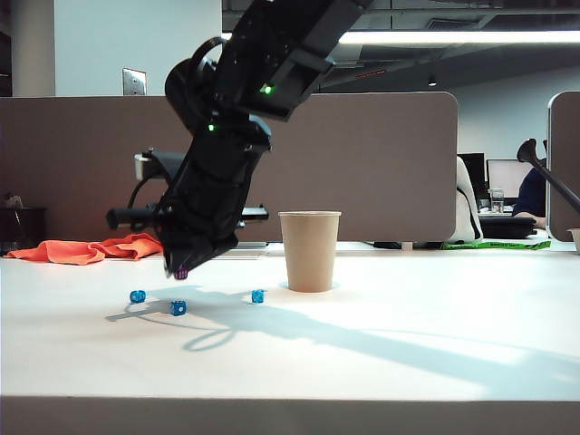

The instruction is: Pick up the dice with a different color and drop it into the paper cup.

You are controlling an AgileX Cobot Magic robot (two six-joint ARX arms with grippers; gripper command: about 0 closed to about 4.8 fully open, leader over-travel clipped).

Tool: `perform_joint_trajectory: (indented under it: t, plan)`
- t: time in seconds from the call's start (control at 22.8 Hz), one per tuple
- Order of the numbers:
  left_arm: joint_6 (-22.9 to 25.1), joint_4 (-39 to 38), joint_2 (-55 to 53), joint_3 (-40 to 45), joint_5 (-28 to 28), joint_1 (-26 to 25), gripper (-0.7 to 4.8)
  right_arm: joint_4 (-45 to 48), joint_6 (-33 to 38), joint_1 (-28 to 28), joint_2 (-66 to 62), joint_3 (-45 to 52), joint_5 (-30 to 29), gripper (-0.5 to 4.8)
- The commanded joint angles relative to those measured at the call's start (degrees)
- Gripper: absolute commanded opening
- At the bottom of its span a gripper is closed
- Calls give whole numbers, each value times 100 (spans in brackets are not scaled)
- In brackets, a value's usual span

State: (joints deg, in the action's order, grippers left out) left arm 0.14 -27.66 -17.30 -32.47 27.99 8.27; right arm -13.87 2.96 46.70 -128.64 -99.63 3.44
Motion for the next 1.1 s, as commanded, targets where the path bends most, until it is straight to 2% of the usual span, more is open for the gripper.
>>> perform_joint_trajectory:
  t: [0.04, 1.1]
  plan:
    - [-20, 74, 2, -31, 37, 4, -6, 190, -2, -85, 179, -31, 70, 40]
    - [-17, 101, 2, -31, 28, 4, -6, 76, -24, -850, 1134, -31, 114, 40]
